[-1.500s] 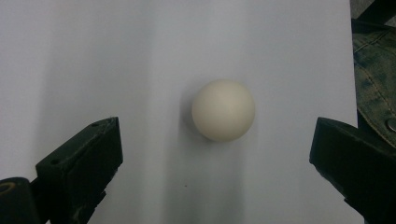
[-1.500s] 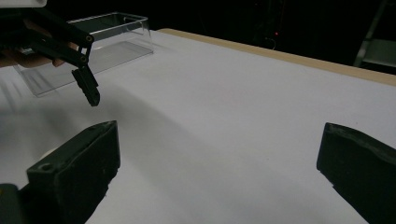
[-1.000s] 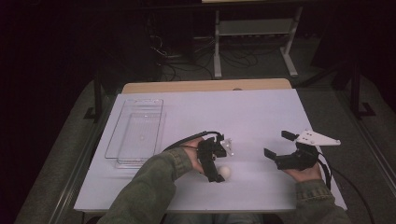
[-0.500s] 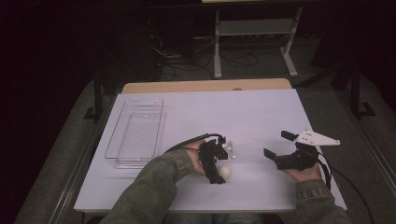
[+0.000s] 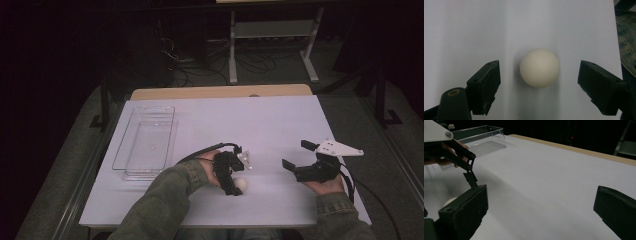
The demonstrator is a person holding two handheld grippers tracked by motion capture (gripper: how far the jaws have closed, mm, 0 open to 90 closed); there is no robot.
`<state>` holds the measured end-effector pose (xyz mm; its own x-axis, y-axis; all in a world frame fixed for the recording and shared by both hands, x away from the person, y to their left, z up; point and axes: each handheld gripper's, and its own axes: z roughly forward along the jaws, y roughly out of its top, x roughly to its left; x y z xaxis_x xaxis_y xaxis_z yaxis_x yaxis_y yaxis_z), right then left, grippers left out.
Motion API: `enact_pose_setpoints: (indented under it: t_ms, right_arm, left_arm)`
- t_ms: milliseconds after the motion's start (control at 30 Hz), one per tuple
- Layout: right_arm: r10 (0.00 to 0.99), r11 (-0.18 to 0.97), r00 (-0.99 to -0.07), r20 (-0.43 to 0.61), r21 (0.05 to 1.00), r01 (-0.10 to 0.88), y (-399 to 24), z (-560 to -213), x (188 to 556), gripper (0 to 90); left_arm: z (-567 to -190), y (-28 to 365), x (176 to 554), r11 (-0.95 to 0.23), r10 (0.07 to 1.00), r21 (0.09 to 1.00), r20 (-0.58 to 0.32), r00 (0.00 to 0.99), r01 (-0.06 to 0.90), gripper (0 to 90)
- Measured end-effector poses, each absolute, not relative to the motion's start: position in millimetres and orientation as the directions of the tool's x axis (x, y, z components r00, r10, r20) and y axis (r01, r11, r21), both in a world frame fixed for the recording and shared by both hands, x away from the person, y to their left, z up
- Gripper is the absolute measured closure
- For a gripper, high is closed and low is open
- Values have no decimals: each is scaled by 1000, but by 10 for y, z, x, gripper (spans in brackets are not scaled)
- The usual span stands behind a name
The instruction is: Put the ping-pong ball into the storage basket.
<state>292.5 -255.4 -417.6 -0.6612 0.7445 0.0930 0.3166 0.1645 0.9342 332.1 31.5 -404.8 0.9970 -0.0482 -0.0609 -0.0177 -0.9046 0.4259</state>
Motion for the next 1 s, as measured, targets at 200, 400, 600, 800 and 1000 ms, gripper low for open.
enact_pose_setpoints:
  t_ms: [200, 400, 600, 800, 1000]
  right_arm:
    - [744, 165, -662, 92, 935, 315, -2555, -4175, 2924, 0]
    - [744, 165, -662, 92, 935, 315, -2556, -4174, 2924, 0]
    - [745, 165, -660, 90, 935, 314, -2557, -4174, 2923, 0]
    - [749, 161, -656, 91, 936, 314, -2561, -4171, 2920, 0]
    - [748, 163, -657, 89, 936, 313, -2559, -4170, 2917, 0]
  left_arm:
    - [-4062, 304, 3310, -904, -53, 427, -50, 997, -26, 223]
    - [-4086, 291, 3306, -904, -53, 426, -47, 998, -28, 253]
    - [-4111, 277, 3304, -906, -59, 421, -52, 997, -32, 288]
    - [-4130, 267, 3301, -910, -68, 413, -55, 996, -39, 340]
    - [-4155, 260, 3309, -914, -67, 403, -51, 996, -41, 367]
